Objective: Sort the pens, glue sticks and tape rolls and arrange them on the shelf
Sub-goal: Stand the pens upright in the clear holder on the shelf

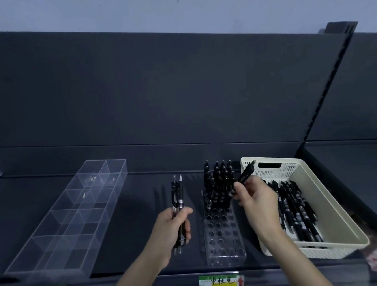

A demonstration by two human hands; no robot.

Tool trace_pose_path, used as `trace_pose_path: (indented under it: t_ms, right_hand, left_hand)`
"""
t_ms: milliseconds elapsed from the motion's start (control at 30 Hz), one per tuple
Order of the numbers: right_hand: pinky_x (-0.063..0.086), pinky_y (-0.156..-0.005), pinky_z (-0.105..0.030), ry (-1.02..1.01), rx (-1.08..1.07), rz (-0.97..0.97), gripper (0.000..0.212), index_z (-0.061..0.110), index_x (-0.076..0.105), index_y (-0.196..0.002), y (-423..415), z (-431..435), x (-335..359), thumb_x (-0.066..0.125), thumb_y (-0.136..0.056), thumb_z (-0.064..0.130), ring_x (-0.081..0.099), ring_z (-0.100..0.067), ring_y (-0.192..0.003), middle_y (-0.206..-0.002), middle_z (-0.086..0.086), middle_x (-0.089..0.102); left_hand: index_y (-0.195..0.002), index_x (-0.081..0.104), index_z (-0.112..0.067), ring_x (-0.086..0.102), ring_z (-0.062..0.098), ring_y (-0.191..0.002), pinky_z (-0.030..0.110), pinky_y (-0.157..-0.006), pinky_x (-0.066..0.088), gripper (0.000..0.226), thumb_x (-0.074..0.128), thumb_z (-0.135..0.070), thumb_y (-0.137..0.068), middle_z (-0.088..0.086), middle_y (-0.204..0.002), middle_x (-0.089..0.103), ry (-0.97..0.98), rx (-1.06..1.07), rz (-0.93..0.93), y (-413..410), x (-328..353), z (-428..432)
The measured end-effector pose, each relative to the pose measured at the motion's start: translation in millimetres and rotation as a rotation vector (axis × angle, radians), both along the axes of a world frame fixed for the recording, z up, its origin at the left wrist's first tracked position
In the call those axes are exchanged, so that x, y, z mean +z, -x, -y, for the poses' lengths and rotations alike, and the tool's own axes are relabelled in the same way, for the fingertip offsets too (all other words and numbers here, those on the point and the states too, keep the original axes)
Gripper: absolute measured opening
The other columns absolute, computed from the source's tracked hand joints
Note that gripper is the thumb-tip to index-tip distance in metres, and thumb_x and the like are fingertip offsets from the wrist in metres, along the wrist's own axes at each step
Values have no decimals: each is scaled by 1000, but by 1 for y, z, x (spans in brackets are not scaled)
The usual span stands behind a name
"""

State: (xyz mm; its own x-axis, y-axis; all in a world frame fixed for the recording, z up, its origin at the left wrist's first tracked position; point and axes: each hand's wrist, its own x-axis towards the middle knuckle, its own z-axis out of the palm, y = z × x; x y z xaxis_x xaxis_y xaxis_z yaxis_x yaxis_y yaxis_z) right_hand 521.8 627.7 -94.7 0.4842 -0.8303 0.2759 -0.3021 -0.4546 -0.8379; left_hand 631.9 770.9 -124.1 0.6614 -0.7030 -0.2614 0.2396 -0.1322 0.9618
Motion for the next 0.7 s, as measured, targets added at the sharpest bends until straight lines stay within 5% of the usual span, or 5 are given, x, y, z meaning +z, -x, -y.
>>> trace_pose_path:
  t_ms: [233,400,700]
  right_hand:
    - [40,-54,-28,215,60,-256,15,15,42,-86,-19,0,-22,49,-95,24,49,-17,-52,-61,3,51]
    - [48,-62,-32,212,63,-420,17,10,49,-92,-27,-6,-39,49,-94,26,61,-25,-68,-78,-8,65]
    - [52,-71,-33,172,21,-436,23,6,56,-101,-29,-6,-46,52,-92,27,65,-27,-81,-89,-11,68]
  left_hand:
    - [-106,54,-14,47,14,-50,27,-47,41,17,41,-23,-98,1,-56,52,9,-20,28,4,-1,-2]
    - [-103,48,-5,48,13,-50,26,-49,44,15,40,-17,-99,-1,-58,56,-5,-32,79,1,-3,-6]
    - [-93,44,-6,49,11,-53,24,-54,45,13,40,-17,-99,-2,-66,57,-27,-88,127,2,-4,-6]
